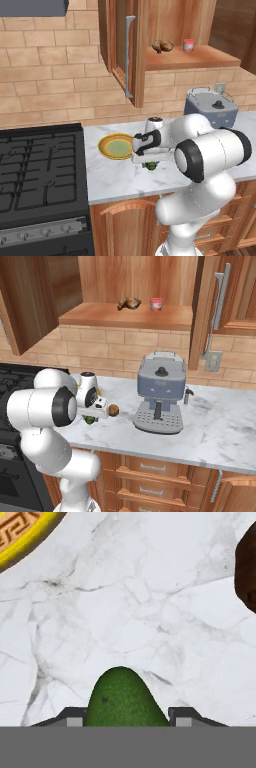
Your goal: Pick the avocado and bread from the counter and place them on the plate. Then pick the jam from the cabinet and place it next to the plate. Lastly close the cabinet door.
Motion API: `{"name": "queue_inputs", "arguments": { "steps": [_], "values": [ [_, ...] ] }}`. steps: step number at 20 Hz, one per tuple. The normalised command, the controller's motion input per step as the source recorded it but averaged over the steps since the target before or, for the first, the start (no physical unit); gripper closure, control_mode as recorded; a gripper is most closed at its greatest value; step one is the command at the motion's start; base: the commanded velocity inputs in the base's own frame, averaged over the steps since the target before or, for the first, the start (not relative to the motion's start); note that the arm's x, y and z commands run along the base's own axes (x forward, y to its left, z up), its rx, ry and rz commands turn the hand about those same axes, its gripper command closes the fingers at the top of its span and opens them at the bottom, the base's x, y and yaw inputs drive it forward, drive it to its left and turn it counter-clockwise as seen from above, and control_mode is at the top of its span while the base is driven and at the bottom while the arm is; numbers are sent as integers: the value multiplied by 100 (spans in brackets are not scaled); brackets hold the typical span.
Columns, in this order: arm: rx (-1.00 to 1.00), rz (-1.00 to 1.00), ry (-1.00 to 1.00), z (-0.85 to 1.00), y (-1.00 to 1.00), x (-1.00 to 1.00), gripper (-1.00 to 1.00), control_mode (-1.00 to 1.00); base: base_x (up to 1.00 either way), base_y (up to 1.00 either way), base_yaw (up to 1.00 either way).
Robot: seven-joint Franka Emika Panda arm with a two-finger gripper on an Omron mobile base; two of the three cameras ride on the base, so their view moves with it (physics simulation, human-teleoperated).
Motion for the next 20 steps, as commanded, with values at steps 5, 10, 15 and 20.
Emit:
{"name": "queue_inputs", "arguments": {
  "steps": [5, 10, 15, 20],
  "values": [
    [0, -1, -11, 61, 49, 0, 100, -100, 0, 0, 0],
    [0, 0, -10, 68, 34, 0, 100, -100, 0, 0, 0],
    [0, 0, -12, 35, 10, 13, 100, -100, 0, 0, 0],
    [0, 3, -6, 3, 0, 44, 100, -100, 0, 0, 0]
  ]
}}
